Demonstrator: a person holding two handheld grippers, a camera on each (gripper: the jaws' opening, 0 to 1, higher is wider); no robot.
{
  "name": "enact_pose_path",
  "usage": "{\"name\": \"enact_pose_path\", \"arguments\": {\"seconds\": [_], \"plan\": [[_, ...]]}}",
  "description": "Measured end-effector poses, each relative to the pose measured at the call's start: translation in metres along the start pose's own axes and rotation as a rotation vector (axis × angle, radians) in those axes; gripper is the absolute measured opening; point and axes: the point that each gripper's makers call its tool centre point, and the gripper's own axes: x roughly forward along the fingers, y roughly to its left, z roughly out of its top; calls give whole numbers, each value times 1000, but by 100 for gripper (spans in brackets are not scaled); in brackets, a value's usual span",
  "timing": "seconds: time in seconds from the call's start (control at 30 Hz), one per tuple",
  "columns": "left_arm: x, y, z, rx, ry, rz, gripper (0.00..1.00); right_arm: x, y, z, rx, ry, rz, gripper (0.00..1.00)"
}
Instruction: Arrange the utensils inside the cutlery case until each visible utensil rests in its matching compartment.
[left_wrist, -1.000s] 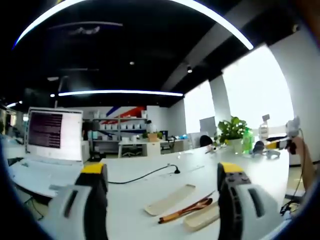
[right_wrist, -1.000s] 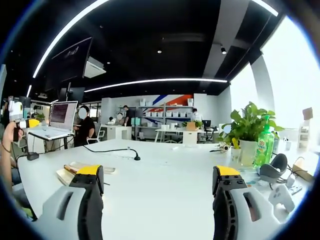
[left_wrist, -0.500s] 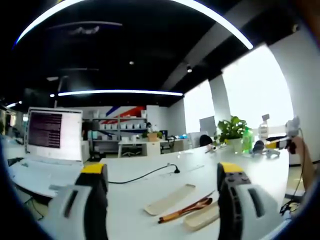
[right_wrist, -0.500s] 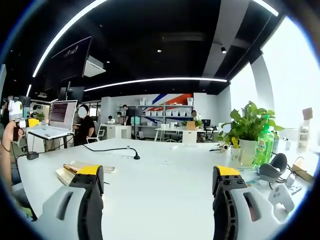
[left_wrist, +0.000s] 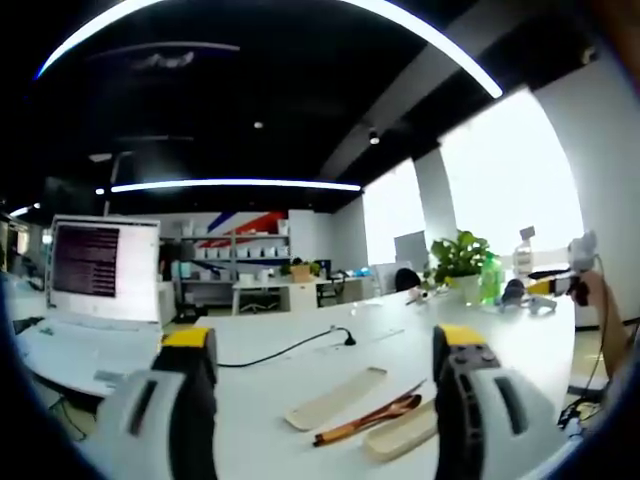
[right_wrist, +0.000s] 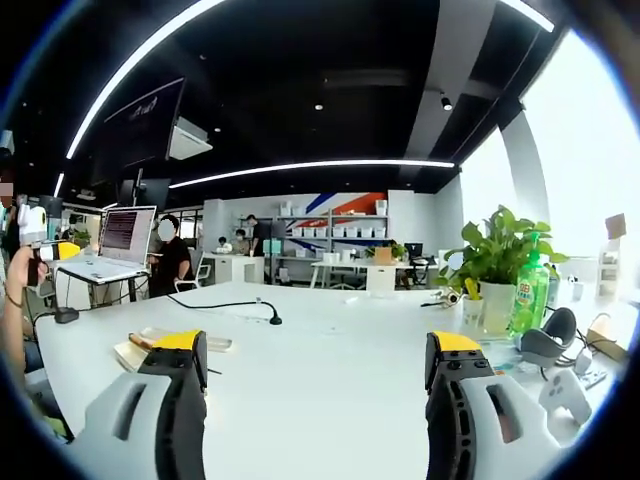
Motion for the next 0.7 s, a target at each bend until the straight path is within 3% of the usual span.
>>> {"name": "enact_pose_path", "arguments": {"seconds": [0.37,0.5,0.7], "plan": [[-1,1,-2,1,6,-4,94,-1,6,4,13,-9,-1,94],[1,2,-9,3,28,-3,93,3,31,30,-23,-93,86,91],[-2,5,-11,6,39,4,93,19,58,41,-47,-91,180,83]]}}
